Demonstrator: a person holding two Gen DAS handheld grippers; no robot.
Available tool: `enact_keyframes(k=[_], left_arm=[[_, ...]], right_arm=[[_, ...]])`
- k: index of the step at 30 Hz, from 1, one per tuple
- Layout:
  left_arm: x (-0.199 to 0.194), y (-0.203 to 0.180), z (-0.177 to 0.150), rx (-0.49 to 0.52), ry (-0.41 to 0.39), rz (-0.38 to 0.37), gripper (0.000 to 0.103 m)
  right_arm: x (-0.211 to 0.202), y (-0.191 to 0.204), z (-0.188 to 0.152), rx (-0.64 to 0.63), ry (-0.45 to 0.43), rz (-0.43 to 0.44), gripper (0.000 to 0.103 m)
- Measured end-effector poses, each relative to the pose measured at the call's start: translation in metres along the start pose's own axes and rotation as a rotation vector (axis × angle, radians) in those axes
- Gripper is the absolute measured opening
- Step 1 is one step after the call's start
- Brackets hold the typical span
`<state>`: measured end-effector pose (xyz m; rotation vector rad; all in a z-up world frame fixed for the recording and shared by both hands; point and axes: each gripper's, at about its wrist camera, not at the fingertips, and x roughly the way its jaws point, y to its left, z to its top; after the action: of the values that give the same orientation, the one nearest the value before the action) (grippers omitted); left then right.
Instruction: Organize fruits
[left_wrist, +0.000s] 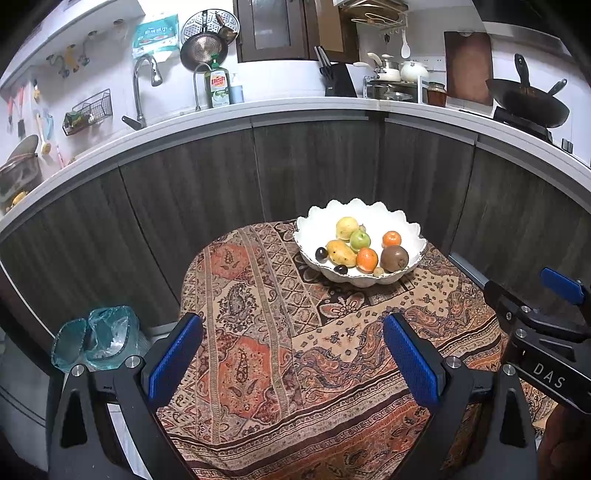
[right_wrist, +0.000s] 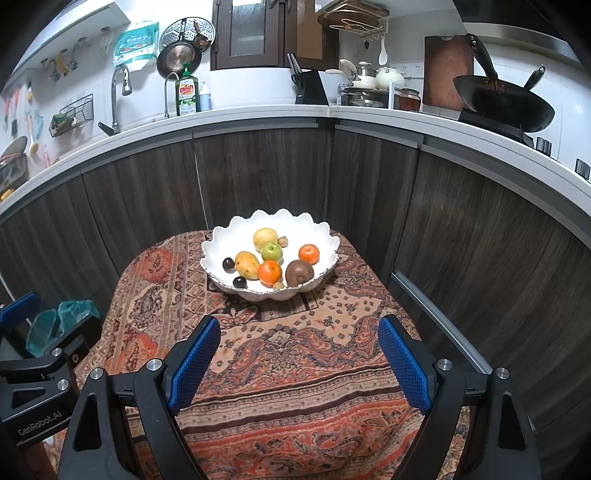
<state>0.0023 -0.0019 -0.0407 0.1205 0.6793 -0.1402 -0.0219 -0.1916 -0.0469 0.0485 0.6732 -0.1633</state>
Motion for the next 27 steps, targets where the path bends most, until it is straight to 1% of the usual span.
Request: enact_keyframes(k=[13, 21, 27], left_arm=[[0.0001, 0.0009, 0.0000, 0.003, 0.000, 0.001, 0.100], [-0.0009, 0.0020, -0.0005, -0.001, -0.005, 0.014, 0.100], [0.0000, 0.0009, -0.0001, 0.002, 0.004, 0.014, 0.099]], right_arm=[[0.0004, 0.0004, -0.0005, -0.001, 0.000, 0.001, 0.088], [0.0007, -0.0004, -0.0005, -0.003, 0.000, 0.003, 0.088], [0.0004, -0.0004, -0.0005, -0.002, 0.000, 0.004, 0.088]])
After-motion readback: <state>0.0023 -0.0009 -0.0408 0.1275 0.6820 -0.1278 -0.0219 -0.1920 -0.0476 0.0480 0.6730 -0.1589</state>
